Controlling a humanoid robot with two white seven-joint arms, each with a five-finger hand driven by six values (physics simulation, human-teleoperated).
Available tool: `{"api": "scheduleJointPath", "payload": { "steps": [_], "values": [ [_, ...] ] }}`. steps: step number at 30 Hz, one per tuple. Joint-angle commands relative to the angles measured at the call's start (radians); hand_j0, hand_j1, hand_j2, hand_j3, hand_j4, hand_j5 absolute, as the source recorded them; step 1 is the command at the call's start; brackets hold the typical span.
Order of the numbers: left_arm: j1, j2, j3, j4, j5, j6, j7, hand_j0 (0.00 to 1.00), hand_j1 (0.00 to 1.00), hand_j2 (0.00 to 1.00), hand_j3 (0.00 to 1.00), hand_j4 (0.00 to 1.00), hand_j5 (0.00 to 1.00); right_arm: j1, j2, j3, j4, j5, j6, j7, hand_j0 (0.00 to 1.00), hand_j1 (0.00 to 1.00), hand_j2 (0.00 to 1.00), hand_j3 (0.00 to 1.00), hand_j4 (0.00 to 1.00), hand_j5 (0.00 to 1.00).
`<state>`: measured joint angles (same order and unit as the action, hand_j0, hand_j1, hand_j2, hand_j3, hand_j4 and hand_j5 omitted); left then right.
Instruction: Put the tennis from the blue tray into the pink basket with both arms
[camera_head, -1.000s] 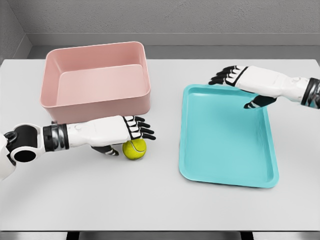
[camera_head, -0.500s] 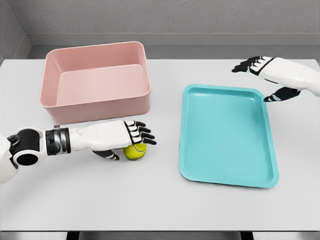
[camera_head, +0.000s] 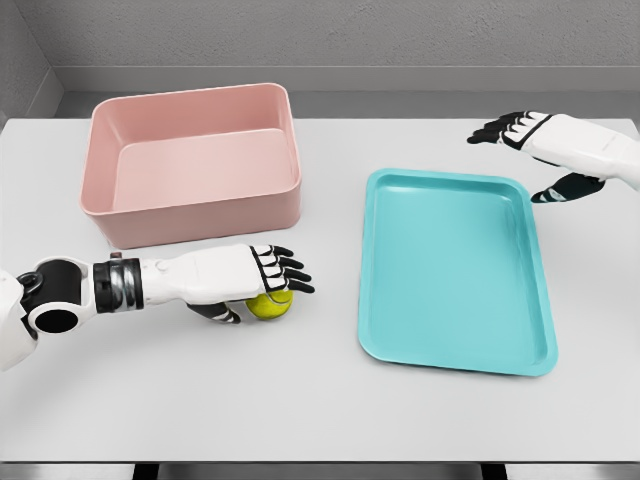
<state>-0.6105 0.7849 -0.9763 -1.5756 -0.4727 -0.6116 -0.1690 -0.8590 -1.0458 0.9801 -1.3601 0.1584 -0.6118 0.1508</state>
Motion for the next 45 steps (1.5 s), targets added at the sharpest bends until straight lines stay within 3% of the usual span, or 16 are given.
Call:
{"api": "scheduleJointPath", "payload": {
  "steps": [1, 7, 10, 15, 19, 21, 36, 45],
  "values": [
    [0.000, 0.000, 0.001, -0.001, 0.008, 0.001, -0.021, 1.00, 1.00, 1.00, 1.00, 1.00, 1.00, 0.000, -0.002, -0.001, -0.001, -0.007, 0.001, 0.000, 1.00, 1.00, 1.00, 1.00, 1.00, 1.00],
    [0.000, 0.000, 0.001, -0.004, 0.012, 0.001, -0.021, 1.00, 1.00, 1.00, 1.00, 1.00, 1.00, 0.000, -0.002, -0.008, 0.001, -0.007, 0.001, 0.000, 1.00, 1.00, 1.00, 1.00, 1.00, 1.00],
    [0.000, 0.002, 0.002, -0.004, 0.019, 0.001, -0.021, 0.79, 0.79, 0.79, 0.79, 0.79, 0.79, 0.005, -0.008, -0.009, 0.001, -0.007, 0.001, 0.000, 1.00, 1.00, 1.00, 1.00, 1.00, 1.00],
    [0.000, 0.002, 0.004, -0.003, 0.017, 0.001, -0.021, 0.68, 0.68, 0.68, 0.68, 0.68, 0.68, 0.005, -0.010, -0.009, 0.001, -0.007, 0.001, 0.000, 1.00, 1.00, 1.00, 1.00, 1.00, 1.00],
    [0.000, 0.004, 0.004, -0.004, 0.017, 0.001, -0.023, 0.67, 0.67, 0.67, 0.67, 0.67, 0.67, 0.005, -0.010, -0.009, 0.001, -0.007, 0.001, 0.000, 1.00, 1.00, 1.00, 1.00, 1.00, 1.00],
    [0.002, 0.004, 0.004, -0.004, 0.019, 0.001, -0.021, 0.57, 0.57, 0.57, 0.57, 0.57, 0.57, 0.005, -0.010, -0.009, 0.001, -0.007, 0.001, 0.000, 1.00, 1.00, 1.00, 1.00, 1.00, 1.00],
    [-0.002, 0.019, 0.022, -0.053, 0.043, 0.001, -0.021, 0.56, 0.56, 0.56, 0.56, 0.56, 0.56, 0.020, -0.022, -0.032, 0.001, -0.007, 0.001, 0.000, 1.00, 1.00, 1.00, 1.00, 1.00, 1.00],
    [-0.011, 0.063, 0.080, -0.084, 0.074, 0.001, -0.021, 0.56, 0.56, 0.56, 0.56, 0.56, 0.56, 0.021, -0.022, -0.034, -0.001, -0.007, 0.001, 0.000, 1.00, 1.00, 1.00, 1.00, 1.00, 1.00]
  ]
}}
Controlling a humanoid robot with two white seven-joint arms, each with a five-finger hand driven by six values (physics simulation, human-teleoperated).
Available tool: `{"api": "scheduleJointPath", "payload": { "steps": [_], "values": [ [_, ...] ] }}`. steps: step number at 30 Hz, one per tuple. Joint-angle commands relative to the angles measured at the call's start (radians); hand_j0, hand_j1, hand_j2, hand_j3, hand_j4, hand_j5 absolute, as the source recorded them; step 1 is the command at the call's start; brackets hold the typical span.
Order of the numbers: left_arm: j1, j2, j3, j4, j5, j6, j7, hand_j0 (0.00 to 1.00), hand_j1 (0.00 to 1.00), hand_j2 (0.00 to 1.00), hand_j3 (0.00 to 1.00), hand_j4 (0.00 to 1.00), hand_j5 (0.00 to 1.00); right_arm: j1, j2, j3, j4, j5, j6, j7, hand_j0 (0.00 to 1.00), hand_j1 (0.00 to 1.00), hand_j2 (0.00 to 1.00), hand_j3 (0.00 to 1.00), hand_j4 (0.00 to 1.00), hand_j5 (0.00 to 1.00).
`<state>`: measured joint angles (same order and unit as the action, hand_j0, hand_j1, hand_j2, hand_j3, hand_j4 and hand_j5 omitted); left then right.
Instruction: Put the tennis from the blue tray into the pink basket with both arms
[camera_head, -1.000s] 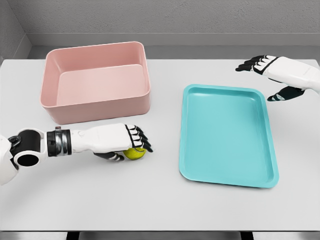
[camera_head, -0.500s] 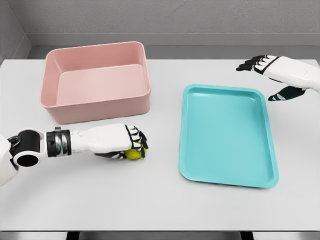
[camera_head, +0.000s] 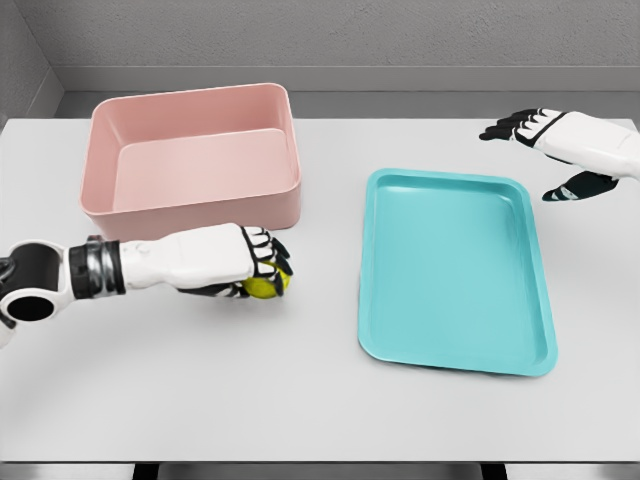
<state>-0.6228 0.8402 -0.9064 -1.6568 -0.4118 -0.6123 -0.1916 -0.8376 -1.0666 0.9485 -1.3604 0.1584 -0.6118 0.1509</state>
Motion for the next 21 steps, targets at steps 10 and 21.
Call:
{"api": "scheduleJointPath", "payload": {
  "steps": [10, 21],
  "values": [
    [-0.018, 0.040, 0.054, -0.005, 0.056, 0.001, 0.001, 0.56, 0.56, 0.56, 0.56, 0.56, 0.56, 0.000, -0.001, -0.002, 0.000, -0.007, 0.001, -0.001, 1.00, 1.00, 1.00, 1.00, 1.00, 1.00],
    [-0.071, 0.057, 0.060, -0.001, 0.090, 0.001, 0.001, 0.56, 0.56, 0.56, 0.56, 0.56, 0.56, 0.000, -0.001, -0.002, 0.000, -0.007, 0.001, -0.001, 1.00, 1.00, 1.00, 1.00, 1.00, 1.00]
  ]
}}
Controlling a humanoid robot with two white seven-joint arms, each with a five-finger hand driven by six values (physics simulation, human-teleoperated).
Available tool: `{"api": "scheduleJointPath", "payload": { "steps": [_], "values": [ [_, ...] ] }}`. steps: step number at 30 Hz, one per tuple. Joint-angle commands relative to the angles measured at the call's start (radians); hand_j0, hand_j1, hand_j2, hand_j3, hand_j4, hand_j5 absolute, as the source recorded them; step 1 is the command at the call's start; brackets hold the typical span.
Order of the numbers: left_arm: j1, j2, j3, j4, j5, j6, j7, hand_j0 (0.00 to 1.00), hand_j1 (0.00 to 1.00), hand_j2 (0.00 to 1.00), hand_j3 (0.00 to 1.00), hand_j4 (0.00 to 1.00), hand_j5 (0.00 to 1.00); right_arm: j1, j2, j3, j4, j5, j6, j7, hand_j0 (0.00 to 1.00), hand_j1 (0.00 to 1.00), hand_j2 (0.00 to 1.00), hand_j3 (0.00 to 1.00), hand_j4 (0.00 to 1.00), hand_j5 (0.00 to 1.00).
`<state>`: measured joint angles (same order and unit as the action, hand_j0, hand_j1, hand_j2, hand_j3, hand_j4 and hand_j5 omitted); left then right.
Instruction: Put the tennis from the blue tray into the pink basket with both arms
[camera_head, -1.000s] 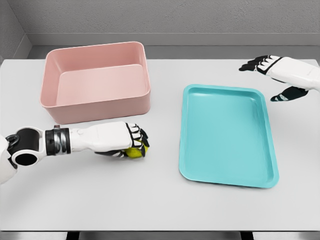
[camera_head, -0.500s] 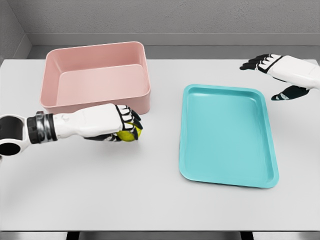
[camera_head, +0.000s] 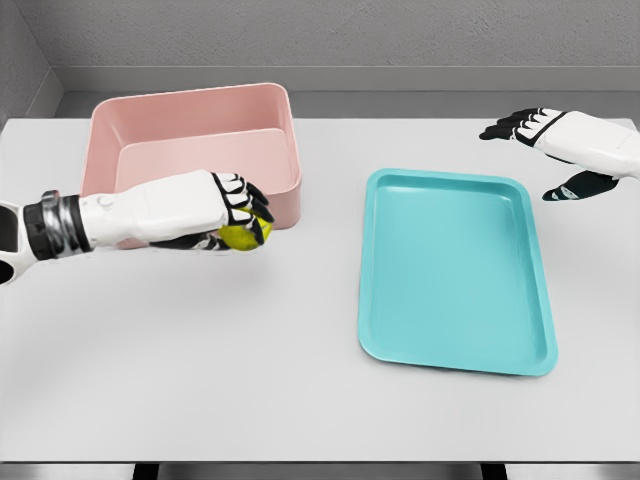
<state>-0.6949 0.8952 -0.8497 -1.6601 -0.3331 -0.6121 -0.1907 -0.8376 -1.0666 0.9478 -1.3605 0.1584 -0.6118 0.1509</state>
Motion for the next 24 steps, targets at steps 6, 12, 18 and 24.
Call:
{"api": "scheduleJointPath", "payload": {
  "steps": [6, 12, 18, 24],
  "values": [
    [-0.012, 0.005, 0.011, 0.011, 0.028, 0.001, -0.006, 0.56, 0.56, 0.56, 0.56, 0.56, 0.56, 0.000, 0.001, -0.001, 0.001, -0.007, 0.001, -0.001, 1.00, 1.00, 1.00, 1.00, 1.00, 1.00],
    [-0.018, 0.021, 0.023, 0.011, 0.034, 0.001, -0.006, 0.54, 0.54, 0.54, 0.54, 0.54, 0.54, -0.002, 0.001, -0.001, 0.001, -0.007, 0.001, -0.001, 1.00, 1.00, 1.00, 1.00, 1.00, 1.00],
    [-0.023, 0.027, 0.054, 0.014, 0.036, 0.001, -0.006, 0.55, 0.55, 0.55, 0.55, 0.55, 0.55, -0.002, 0.001, -0.001, 0.000, -0.007, 0.001, -0.001, 1.00, 1.00, 1.00, 1.00, 1.00, 1.00],
    [-0.035, 0.025, 0.066, 0.056, 0.036, 0.001, -0.006, 0.55, 0.55, 0.55, 0.55, 0.55, 0.55, 0.000, 0.001, -0.001, 0.000, -0.007, 0.001, -0.001, 1.00, 1.00, 1.00, 1.00, 1.00, 1.00]
  ]
}}
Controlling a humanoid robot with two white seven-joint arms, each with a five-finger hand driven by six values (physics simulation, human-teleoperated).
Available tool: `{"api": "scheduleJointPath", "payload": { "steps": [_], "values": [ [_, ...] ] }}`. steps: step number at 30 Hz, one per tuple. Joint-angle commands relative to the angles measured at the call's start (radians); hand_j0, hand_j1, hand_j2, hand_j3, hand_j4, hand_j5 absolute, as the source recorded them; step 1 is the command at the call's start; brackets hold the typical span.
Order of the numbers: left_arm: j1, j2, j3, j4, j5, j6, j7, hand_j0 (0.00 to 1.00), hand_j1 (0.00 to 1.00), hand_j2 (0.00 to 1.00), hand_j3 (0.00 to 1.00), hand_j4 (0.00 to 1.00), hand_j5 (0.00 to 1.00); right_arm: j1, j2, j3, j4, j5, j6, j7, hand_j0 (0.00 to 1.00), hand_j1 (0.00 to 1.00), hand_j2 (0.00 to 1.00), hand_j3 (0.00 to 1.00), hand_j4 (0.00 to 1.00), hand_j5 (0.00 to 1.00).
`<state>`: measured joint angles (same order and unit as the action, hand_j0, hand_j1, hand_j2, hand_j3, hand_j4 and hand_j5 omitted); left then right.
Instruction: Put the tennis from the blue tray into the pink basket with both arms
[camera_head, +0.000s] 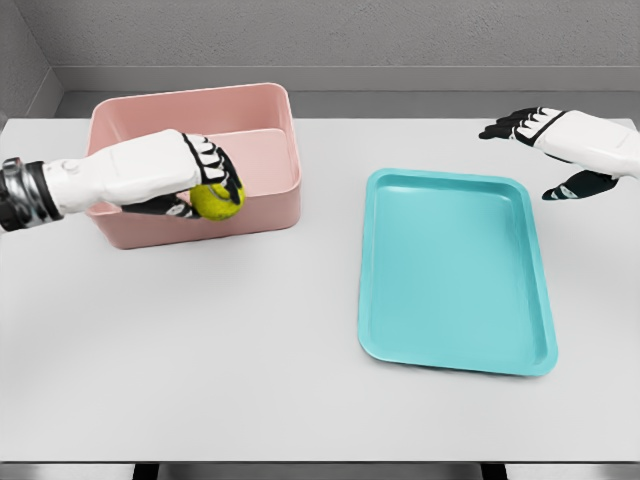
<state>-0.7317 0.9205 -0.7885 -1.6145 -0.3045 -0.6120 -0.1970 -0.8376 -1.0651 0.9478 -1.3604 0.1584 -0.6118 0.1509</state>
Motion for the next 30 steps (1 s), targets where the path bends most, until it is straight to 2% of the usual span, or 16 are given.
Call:
{"api": "scheduleJointPath", "payload": {
  "steps": [1, 11, 30],
  "values": [
    [-0.002, 0.000, 0.005, 0.022, 0.007, 0.001, 0.001, 0.55, 0.55, 0.55, 0.55, 0.55, 0.55, -0.002, -0.001, -0.001, 0.000, -0.007, 0.001, -0.001, 1.00, 1.00, 1.00, 1.00, 1.00, 1.00],
    [-0.038, -0.012, 0.009, 0.097, 0.005, 0.001, 0.001, 0.55, 0.55, 0.55, 0.55, 0.55, 0.55, 0.000, -0.001, -0.001, 0.000, -0.007, 0.001, -0.001, 1.00, 1.00, 1.00, 1.00, 1.00, 1.00],
    [-0.040, -0.063, 0.052, 0.235, -0.005, 0.001, -0.002, 0.55, 0.55, 0.55, 0.55, 0.55, 0.55, 0.000, -0.001, -0.001, 0.000, -0.007, 0.001, -0.001, 1.00, 1.00, 1.00, 1.00, 1.00, 1.00]
  ]
}}
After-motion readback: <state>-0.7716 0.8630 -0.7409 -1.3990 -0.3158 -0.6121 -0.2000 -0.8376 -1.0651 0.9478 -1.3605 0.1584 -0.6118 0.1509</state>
